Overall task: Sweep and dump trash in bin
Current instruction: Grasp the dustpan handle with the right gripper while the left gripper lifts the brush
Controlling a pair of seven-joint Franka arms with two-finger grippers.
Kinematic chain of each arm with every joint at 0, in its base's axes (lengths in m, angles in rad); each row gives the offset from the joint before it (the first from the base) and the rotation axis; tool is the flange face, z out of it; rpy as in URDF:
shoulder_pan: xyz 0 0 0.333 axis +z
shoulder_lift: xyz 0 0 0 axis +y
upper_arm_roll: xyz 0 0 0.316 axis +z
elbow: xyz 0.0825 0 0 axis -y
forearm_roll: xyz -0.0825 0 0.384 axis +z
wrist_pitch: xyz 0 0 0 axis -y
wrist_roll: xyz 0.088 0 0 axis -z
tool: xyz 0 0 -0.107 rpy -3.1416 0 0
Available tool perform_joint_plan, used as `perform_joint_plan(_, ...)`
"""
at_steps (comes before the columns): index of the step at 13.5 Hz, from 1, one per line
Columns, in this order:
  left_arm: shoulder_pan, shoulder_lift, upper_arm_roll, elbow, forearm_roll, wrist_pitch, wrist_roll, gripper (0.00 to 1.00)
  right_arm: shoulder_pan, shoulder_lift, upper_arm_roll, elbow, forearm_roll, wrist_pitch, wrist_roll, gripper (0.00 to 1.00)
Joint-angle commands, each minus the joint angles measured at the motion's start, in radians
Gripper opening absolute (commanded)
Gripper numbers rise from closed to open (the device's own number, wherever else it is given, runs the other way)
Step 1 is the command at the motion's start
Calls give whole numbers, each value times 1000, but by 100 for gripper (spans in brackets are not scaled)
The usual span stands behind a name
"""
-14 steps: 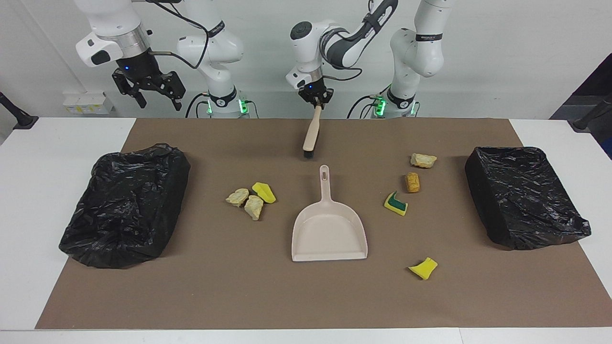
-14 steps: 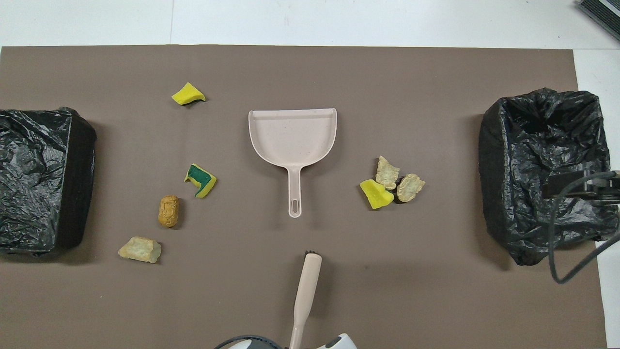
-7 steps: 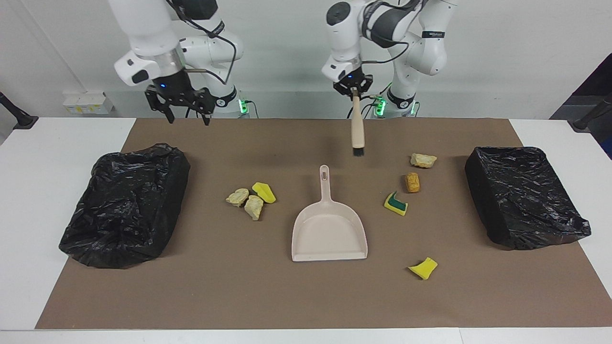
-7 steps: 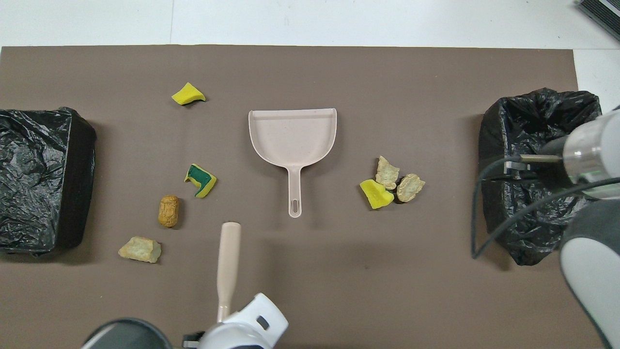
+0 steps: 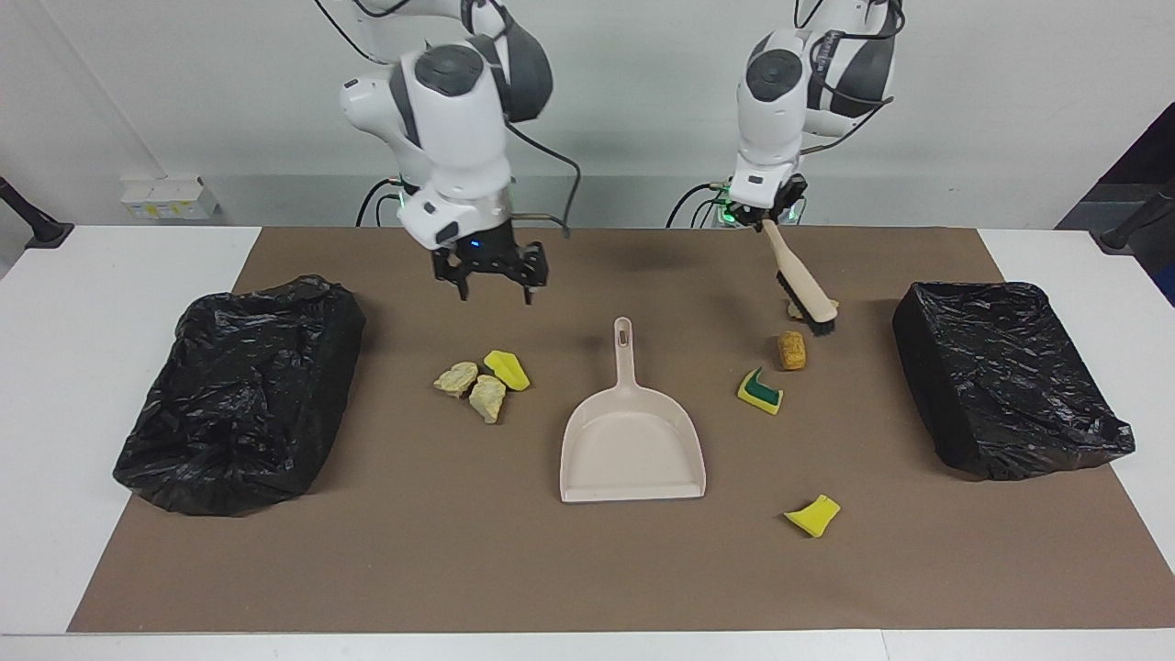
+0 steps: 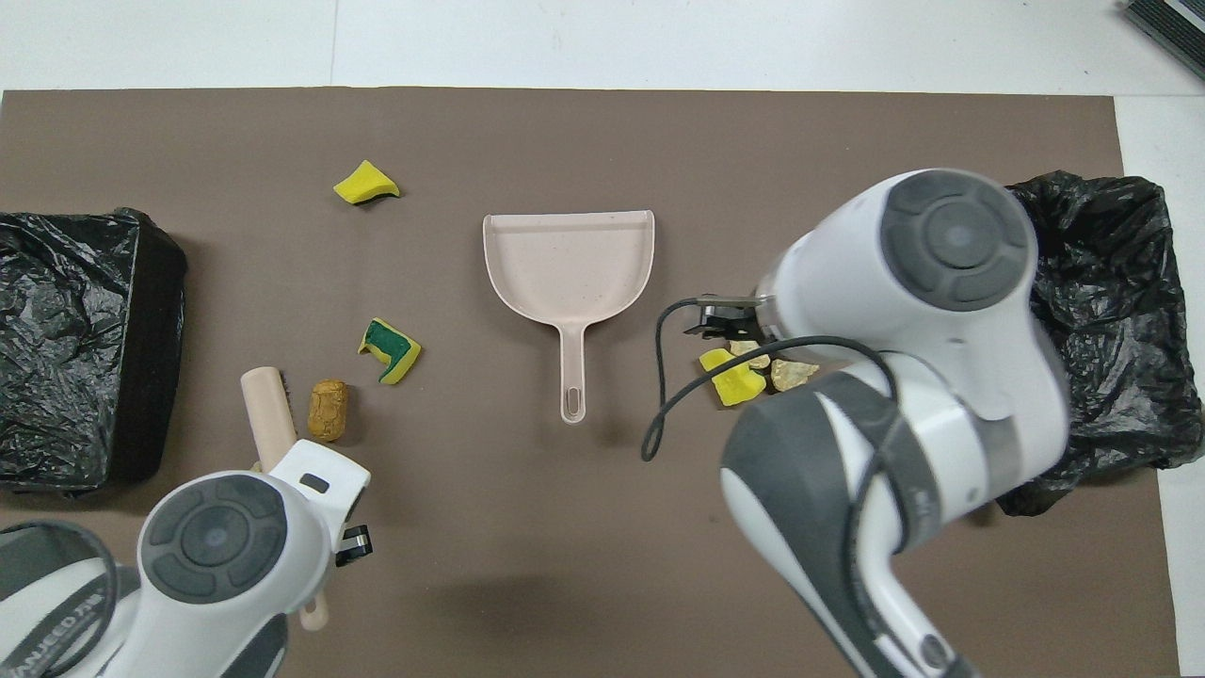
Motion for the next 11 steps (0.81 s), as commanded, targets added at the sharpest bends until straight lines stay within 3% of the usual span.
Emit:
perform_joint_plan(1, 82, -24, -14, -50, 15, 20, -15, 0, 45, 65, -4, 8, 3, 53, 39, 100)
perform_joint_plan(6, 118, -58, -16, -149, 15, 3, -43, 0, 152, 233, -4, 10, 10, 272, 175, 100)
perform_joint_plan(11, 160, -29, -14, -211, 15, 9, -13, 0, 191, 283, -4, 8, 10, 340, 200, 100)
